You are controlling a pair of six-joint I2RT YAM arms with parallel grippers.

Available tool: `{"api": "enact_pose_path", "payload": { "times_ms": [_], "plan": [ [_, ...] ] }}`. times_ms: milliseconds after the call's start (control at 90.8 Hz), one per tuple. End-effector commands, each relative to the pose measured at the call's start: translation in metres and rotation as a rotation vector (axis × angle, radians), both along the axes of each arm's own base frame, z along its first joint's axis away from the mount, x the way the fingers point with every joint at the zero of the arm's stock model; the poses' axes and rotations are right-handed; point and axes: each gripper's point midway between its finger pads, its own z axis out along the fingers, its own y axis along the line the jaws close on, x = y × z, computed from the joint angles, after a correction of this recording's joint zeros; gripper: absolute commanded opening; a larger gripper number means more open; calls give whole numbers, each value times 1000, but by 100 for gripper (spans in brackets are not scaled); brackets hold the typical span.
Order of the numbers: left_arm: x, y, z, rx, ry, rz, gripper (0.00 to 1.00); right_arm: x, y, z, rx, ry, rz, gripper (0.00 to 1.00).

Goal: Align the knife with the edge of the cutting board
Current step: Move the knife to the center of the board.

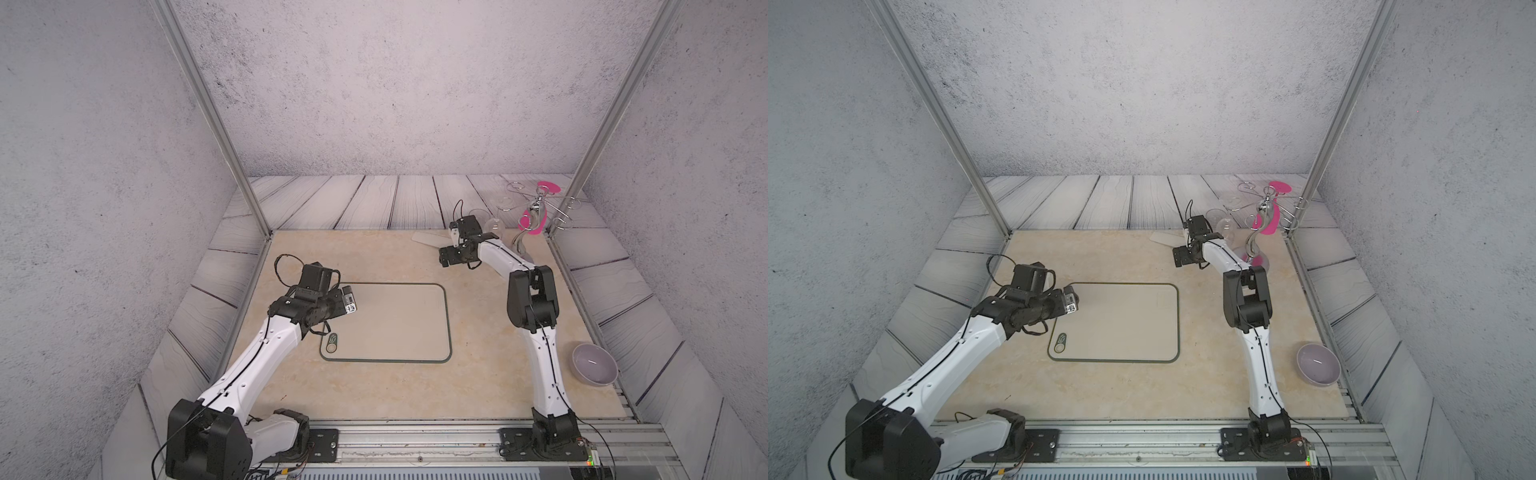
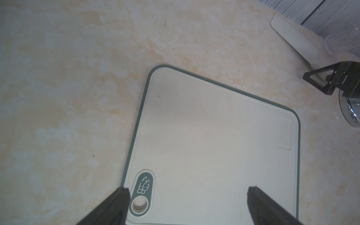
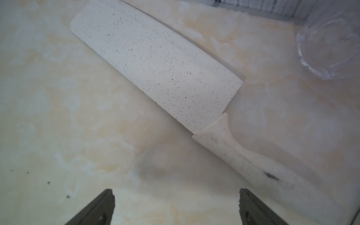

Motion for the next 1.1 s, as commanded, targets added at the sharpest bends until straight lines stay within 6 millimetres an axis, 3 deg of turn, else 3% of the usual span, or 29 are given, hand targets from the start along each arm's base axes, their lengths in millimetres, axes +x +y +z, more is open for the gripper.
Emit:
{"api": "enact_pose_path", "payload": {
  "times_ms": [0, 132, 462, 594, 1090],
  "plan": [
    [-1, -2, -10, 8, 20, -10, 100, 4, 3, 27, 8, -47, 13, 99],
    [-1, -4, -13, 2, 27, -14, 100, 16, 3, 31, 5, -89, 13, 99],
    [-4, -2, -14, 11, 32, -11, 100, 27, 0, -1, 21, -32, -1, 99],
    [-4, 0, -14, 18, 34, -6, 100, 29, -3, -3, 50, -15, -12, 99],
    [-6, -1, -15, 8, 42, -6, 100, -1, 17, -4, 137, 93, 49, 99]
  ]
}}
